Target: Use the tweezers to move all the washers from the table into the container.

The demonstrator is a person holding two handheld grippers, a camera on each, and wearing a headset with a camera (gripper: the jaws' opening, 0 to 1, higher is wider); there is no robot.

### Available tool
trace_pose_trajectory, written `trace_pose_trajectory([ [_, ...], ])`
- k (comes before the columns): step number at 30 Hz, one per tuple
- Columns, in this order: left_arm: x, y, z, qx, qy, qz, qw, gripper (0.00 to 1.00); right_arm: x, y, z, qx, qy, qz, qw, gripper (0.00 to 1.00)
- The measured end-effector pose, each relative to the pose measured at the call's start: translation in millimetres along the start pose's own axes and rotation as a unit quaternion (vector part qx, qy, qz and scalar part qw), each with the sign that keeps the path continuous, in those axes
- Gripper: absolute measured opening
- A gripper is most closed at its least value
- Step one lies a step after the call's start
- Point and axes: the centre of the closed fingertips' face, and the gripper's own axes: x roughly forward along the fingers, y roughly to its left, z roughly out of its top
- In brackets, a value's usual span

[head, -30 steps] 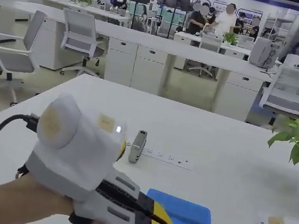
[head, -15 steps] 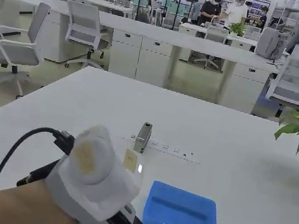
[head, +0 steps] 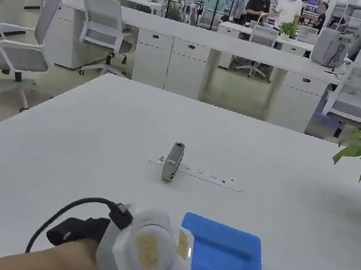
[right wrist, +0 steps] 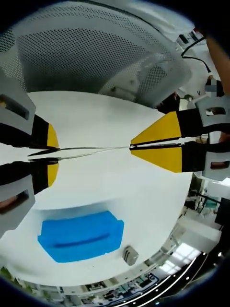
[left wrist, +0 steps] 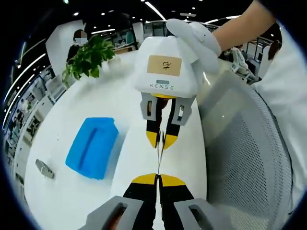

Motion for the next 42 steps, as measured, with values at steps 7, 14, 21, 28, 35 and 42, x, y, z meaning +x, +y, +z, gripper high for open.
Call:
trace_pose_trajectory([
  [7, 23.9, 7.6, -16.7, -0.024, 0.002, 0.009, 0.9997, 0.0, 13.0, -10.5, -10.6, 0.012, 0.008, -0.01, 0.9998, 0.07],
  [14, 41.1, 11.1, -27.9, -0.02, 0.023, 0.007, 0.9995, 0.0, 21.6, -12.9, -14.1, 0.046, 0.015, -0.008, 0.9988, 0.09],
  [21, 53.9, 11.2, -40.6, -0.011, 0.042, -0.007, 0.999, 0.0, 19.8, -15.6, -12.7, 0.068, 0.008, -0.003, 0.9977, 0.1],
  [28, 60.3, 13.1, -45.4, -0.01, 0.054, -0.022, 0.9982, 0.0, 21.6, -15.9, -13.2, 0.082, -0.001, 0.0, 0.9966, 0.1],
  [35, 69.6, 10.5, -51.9, -0.007, 0.071, -0.036, 0.9968, 0.0, 22.1, -13.0, -12.8, 0.081, -0.008, -0.01, 0.9966, 0.1],
  [42, 68.8, 12.7, -51.2, -0.034, 0.065, -0.046, 0.9962, 0.0, 20.8, -18.1, -16.1, 0.124, -0.015, -0.035, 0.9915, 0.15],
])
